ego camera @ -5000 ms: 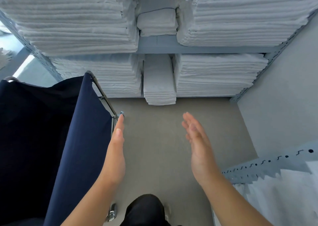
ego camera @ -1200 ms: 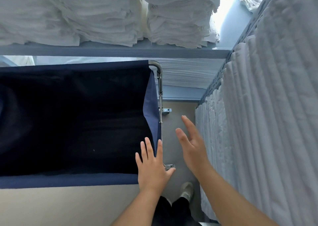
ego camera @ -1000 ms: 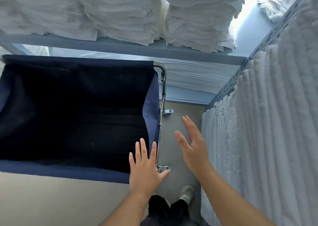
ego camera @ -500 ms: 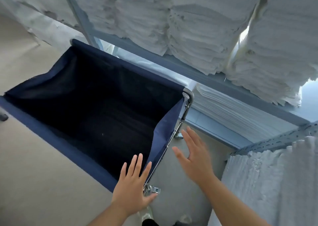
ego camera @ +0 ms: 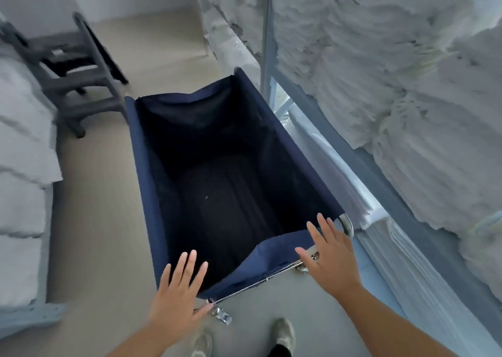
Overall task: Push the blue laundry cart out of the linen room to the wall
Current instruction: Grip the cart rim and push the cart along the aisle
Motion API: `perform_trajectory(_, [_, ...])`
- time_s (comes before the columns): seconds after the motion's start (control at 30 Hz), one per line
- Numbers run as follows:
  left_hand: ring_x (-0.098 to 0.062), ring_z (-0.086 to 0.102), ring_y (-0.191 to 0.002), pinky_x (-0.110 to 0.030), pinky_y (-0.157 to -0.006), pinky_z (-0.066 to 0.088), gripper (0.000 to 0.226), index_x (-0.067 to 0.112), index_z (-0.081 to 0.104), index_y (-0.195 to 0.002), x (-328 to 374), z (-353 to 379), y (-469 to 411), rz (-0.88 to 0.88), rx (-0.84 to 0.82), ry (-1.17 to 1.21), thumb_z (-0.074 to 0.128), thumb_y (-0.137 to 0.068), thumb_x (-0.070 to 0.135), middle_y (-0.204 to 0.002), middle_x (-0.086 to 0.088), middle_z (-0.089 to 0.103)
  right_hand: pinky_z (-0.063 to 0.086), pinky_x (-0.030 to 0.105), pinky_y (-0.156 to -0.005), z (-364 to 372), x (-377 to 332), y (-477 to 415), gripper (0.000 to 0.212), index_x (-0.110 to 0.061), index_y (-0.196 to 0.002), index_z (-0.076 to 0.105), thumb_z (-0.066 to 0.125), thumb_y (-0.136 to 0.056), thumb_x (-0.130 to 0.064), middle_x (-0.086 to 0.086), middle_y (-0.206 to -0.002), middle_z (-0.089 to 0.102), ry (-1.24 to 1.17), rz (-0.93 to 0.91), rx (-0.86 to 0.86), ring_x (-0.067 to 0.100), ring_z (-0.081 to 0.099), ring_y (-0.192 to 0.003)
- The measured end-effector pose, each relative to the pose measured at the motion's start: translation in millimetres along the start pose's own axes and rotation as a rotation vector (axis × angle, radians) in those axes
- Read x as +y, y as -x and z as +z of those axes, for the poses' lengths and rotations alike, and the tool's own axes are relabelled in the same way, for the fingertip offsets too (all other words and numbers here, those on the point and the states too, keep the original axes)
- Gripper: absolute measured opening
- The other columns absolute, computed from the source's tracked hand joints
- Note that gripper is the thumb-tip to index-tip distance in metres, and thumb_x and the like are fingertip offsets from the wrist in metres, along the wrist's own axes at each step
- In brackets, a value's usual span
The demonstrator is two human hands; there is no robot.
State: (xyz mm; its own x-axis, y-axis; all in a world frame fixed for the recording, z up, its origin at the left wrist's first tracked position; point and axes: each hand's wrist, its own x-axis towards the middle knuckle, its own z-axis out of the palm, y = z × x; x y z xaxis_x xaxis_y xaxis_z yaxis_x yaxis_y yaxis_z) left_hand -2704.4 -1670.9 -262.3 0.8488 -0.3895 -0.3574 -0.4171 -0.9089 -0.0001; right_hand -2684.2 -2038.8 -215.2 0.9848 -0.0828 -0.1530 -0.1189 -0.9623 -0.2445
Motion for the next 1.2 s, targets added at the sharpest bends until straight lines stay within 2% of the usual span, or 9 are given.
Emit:
perform_trajectory(0.1, [-0.03,-0.006,-0.154,-0.049,-0.12,-0.004,0.086,0.017,0.032,-0.15,0,-2,5,-0.209,0.012,0.068,0.03,-0.086,0.075,-0.167,-0.013,0.001,0.033,0.052,-0.113,-2,26,-30,0.072,-0.02,-0.142,0.053,0.037,-0.088,-0.065,0.008,-0.159,0.037,0.09,-0.097,-0.026,0.03,0.034,-0.146])
perform_trajectory(0.2, [-0.034,-0.001,-0.154,-0.057,-0.117,0.013,0.088,0.014,0.033,-0.149,4,2,1,-0.401,0.037,0.12,0.01,-0.09,0.075,-0.164,-0.021,0.016,0.036,0.051,-0.108,-5,47,-58,0.072,-0.018,-0.14,0.055,0.037,-0.088,-0.064,0.011,-0.158,0.037,0.151,-0.148,-0.025,0.031,0.028,-0.145])
perform_trajectory(0.33, [-0.043,0.021,-0.148,-0.066,-0.104,0.027,0.091,0.008,0.036,-0.148,10,3,-7,-0.581,0.045,0.165,0.009,-0.09,0.073,-0.158,-0.025,0.027,0.037,0.051,-0.109,-2,62,-87,0.075,-0.016,-0.141,0.053,0.026,-0.093,-0.066,0.013,-0.159,0.036,0.202,-0.211,-0.039,0.034,0.03,-0.145])
perform_trajectory(0.4, [-0.044,0.024,-0.146,-0.067,-0.103,0.029,0.09,0.007,0.038,-0.147,10,4,-12,-0.611,0.052,0.165,0.019,-0.089,0.073,-0.158,-0.025,0.028,0.038,0.051,-0.109,2,68,-101,0.08,-0.016,-0.143,0.051,0.014,-0.095,-0.068,0.014,-0.159,0.035,0.228,-0.254,-0.053,0.035,0.03,-0.146])
perform_trajectory(0.5, [-0.044,0.027,-0.145,-0.067,-0.103,0.03,0.09,0.006,0.041,-0.146,3,5,-20,-0.644,0.081,0.161,0.033,-0.082,0.069,-0.158,-0.024,0.029,0.038,0.052,-0.109,8,70,-117,0.082,-0.016,-0.144,0.049,0.01,-0.095,-0.068,0.014,-0.16,0.033,0.241,-0.292,-0.086,0.036,0.029,-0.147])
perform_trajectory(0.77, [-0.048,0.028,-0.143,-0.062,-0.101,0.038,0.085,0.006,0.043,-0.145,-12,9,-33,-0.621,0.099,0.134,0.021,-0.09,0.067,-0.157,-0.026,0.029,0.036,0.048,-0.112,18,69,-137,0.081,-0.012,-0.145,0.049,0.009,-0.096,-0.064,0.017,-0.158,0.036,0.282,-0.308,-0.101,0.038,0.031,-0.146])
perform_trajectory(0.97, [-0.048,0.028,-0.144,-0.059,-0.099,0.041,0.08,0.006,0.044,-0.144,-31,3,-46,-0.631,0.12,0.125,0.033,-0.086,0.06,-0.157,-0.026,0.03,0.032,0.056,-0.112,16,60,-159,0.07,-0.014,-0.141,0.052,0.033,-0.091,-0.058,0.019,-0.158,0.035,0.294,-0.353,-0.036,0.042,0.028,-0.146])
perform_trajectory(1.1, [-0.049,0.029,-0.142,-0.06,-0.099,0.043,0.07,0.005,0.044,-0.144,-48,2,-55,-0.632,0.159,0.107,0.05,-0.09,0.048,-0.157,-0.027,0.029,0.032,0.056,-0.112,19,50,-179,0.073,-0.012,-0.142,0.052,0.032,-0.089,-0.059,0.019,-0.159,0.032,0.3,-0.348,-0.004,0.041,0.026,-0.147])
perform_trajectory(1.2, [-0.049,0.028,-0.143,-0.06,-0.099,0.041,0.072,0.005,0.041,-0.145,-62,-1,-62,-0.639,0.173,0.097,0.045,-0.09,0.052,-0.157,-0.028,0.028,0.034,0.055,-0.111,25,41,-192,0.074,-0.012,-0.142,0.051,0.034,-0.089,-0.06,0.018,-0.16,0.031,0.284,-0.319,-0.013,0.043,0.027,-0.146])
